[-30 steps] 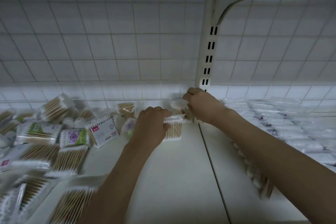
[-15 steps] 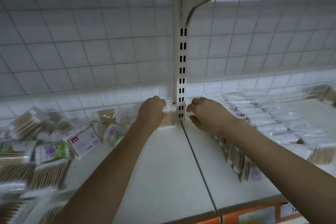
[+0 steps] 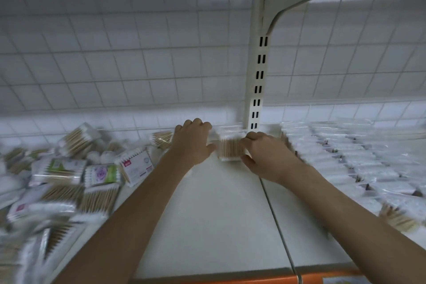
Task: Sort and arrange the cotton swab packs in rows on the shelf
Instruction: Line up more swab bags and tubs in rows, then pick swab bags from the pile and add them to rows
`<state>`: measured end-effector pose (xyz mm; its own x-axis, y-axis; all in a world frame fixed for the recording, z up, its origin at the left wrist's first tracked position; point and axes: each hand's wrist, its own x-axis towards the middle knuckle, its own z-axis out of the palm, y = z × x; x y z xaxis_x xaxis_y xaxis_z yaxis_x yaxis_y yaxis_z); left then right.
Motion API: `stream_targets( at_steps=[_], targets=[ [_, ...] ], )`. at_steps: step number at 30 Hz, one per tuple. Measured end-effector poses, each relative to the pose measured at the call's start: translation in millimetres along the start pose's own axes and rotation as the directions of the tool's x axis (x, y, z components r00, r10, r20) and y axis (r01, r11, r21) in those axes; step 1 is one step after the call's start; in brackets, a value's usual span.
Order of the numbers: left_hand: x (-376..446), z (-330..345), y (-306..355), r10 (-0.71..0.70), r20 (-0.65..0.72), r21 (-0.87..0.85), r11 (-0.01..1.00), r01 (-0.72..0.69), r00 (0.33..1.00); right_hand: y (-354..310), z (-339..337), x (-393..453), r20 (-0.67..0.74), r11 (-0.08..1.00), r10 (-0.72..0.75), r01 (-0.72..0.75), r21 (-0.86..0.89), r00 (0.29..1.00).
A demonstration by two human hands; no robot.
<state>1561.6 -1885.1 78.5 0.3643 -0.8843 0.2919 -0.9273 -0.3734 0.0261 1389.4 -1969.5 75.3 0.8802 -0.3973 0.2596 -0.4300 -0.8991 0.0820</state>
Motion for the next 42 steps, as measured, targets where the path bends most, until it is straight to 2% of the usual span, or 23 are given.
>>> stream_targets(
  at_steps=[6,10,15,18,26,31,34,38,42],
  targets=[
    [-48.7,-25.6,-54.5,-0.163,0.077,-0.041,0.985,0.166,0.984,-46.5,7.7,28.8,0.022,0.986,-0.077,0.073,0.152,0.997],
    [-72.7,-34.7,-84.7,-0.285,0.049,0.038,0.958,0.283,0.957,-74.6,14.6,50.8,0.057,0.975,-0.110,0.097,0.200,0.992],
    [-94.2,-32.8,-109.0,-0.397,0.034,0.100,0.915,0.392,0.917,-104.3,33.7,70.2,0.173,0.960,-0.066,0.015,0.279,0.983],
    [-100.8,-27.6,-115.7,-0.411,0.051,0.106,0.908,0.405,0.910,-114.2,47.6,70.7,0.184,0.934,-0.014,-0.053,0.354,0.983],
    [-97.7,-8.4,-116.8,-0.446,0.073,0.088,0.894,0.440,0.892,-125.8,64.9,63.0,0.185,0.889,0.129,-0.196,0.414,0.974],
    [-92.9,-3.2,-116.7,-0.448,0.010,0.027,0.894,0.447,0.894,-129.3,62.1,58.1,0.164,0.871,0.132,-0.194,0.452,0.978],
    [-94.2,-7.4,-113.6,-0.421,-0.009,-0.063,0.905,0.420,0.907,-126.2,51.3,50.9,0.129,0.845,0.166,-0.208,0.493,0.978],
    [-95.1,-21.6,-95.6,-0.445,-0.056,-0.289,0.864,0.412,0.894,-119.8,30.8,26.4,0.020,0.766,0.279,-0.235,0.598,0.960],
    [-98.2,-32.5,-59.1,-0.397,-0.135,-0.371,0.870,0.325,0.908,-102.3,12.2,-7.4,-0.073,0.752,0.370,-0.252,0.609,0.926]
  ],
)
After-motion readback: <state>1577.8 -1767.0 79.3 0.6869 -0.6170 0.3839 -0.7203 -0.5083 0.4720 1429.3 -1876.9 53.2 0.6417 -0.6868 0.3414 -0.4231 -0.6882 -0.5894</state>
